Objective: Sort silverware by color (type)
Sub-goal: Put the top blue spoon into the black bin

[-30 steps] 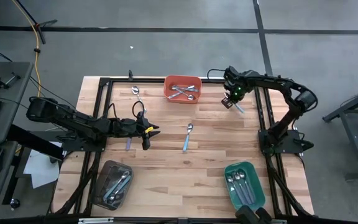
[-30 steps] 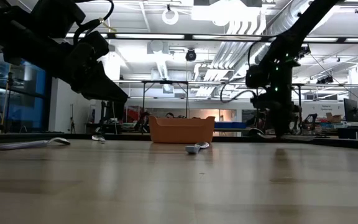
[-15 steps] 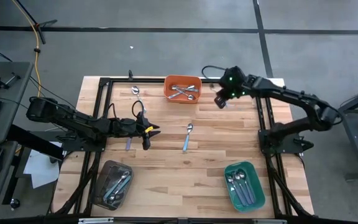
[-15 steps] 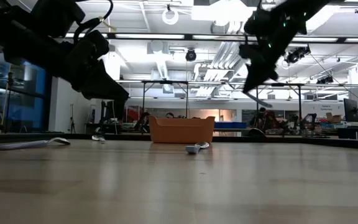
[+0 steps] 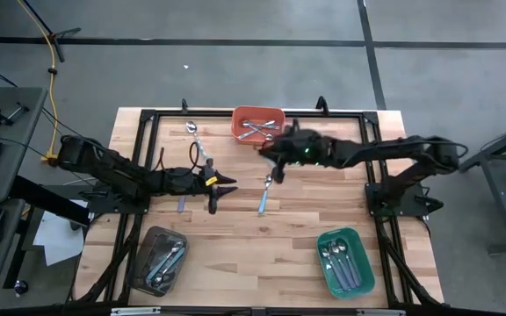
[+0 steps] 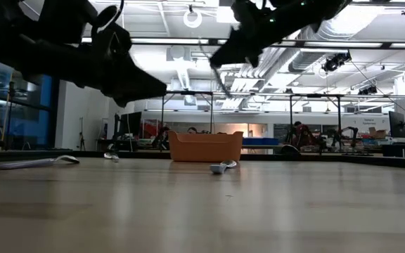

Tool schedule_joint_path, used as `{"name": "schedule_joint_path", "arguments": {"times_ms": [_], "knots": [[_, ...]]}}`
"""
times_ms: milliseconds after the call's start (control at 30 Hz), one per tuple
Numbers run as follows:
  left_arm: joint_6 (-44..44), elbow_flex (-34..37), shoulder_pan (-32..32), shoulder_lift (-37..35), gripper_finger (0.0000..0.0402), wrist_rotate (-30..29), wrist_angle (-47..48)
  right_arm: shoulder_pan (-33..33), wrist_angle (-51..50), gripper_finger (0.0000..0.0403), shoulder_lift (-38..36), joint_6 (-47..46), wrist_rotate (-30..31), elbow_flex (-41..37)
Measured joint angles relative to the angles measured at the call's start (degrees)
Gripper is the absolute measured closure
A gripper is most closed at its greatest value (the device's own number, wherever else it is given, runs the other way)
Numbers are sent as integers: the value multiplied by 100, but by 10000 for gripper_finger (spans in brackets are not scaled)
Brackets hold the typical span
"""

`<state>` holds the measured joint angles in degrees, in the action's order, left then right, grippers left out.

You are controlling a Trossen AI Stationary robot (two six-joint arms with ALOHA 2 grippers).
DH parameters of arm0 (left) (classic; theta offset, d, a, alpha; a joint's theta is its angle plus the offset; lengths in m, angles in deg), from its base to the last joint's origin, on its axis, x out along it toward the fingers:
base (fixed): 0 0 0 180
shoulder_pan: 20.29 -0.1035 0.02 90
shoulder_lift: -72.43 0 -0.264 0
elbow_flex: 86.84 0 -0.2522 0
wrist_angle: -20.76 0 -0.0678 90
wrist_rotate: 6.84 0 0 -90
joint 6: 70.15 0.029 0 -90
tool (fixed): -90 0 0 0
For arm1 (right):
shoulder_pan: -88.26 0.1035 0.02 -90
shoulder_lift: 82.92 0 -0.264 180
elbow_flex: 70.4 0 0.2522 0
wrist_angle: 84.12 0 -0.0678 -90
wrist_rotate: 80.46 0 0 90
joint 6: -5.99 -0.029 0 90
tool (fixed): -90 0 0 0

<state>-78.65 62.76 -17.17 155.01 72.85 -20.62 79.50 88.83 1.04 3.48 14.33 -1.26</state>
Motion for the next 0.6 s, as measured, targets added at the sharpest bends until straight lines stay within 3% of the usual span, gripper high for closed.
{"name": "schedule_joint_path", "arguments": {"times_ms": [333,467,600], "knots": [[294,-3,-9,23,287,-137,-574,840,2128,403,1010,174,8,-2],[423,-4,-9,23,254,-110,-779,1128,2318,403,1064,248,35,-4],[423,-4,-8,23,214,303,-1037,1330,2486,403,1064,363,156,-4]]}}
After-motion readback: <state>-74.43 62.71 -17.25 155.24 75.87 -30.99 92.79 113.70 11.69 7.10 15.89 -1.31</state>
